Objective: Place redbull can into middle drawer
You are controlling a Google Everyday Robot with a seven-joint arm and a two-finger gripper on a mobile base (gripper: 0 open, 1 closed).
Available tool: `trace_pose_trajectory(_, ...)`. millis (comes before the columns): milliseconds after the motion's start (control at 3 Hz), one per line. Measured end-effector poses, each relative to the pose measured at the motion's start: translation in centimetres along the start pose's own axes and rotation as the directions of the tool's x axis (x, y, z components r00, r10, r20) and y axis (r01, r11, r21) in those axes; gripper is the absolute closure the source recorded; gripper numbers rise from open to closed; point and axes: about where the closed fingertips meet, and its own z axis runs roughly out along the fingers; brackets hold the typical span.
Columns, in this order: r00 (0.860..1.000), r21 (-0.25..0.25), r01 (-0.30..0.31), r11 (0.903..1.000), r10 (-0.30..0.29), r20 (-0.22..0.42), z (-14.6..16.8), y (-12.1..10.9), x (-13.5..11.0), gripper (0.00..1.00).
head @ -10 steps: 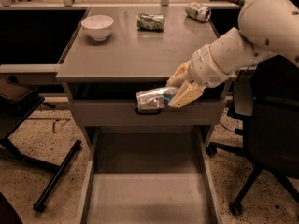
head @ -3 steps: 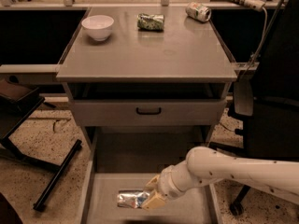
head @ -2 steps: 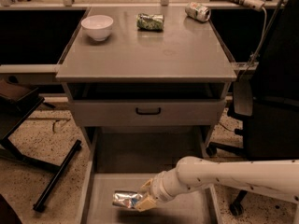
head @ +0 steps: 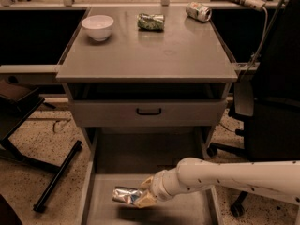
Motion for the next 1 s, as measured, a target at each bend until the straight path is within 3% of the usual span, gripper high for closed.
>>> trace_pose_trajectory(1000, 0.997, 0.073, -0.079, 0.9942, 0.078, 0.017, 8.3, -6.8, 0.1, 1.0)
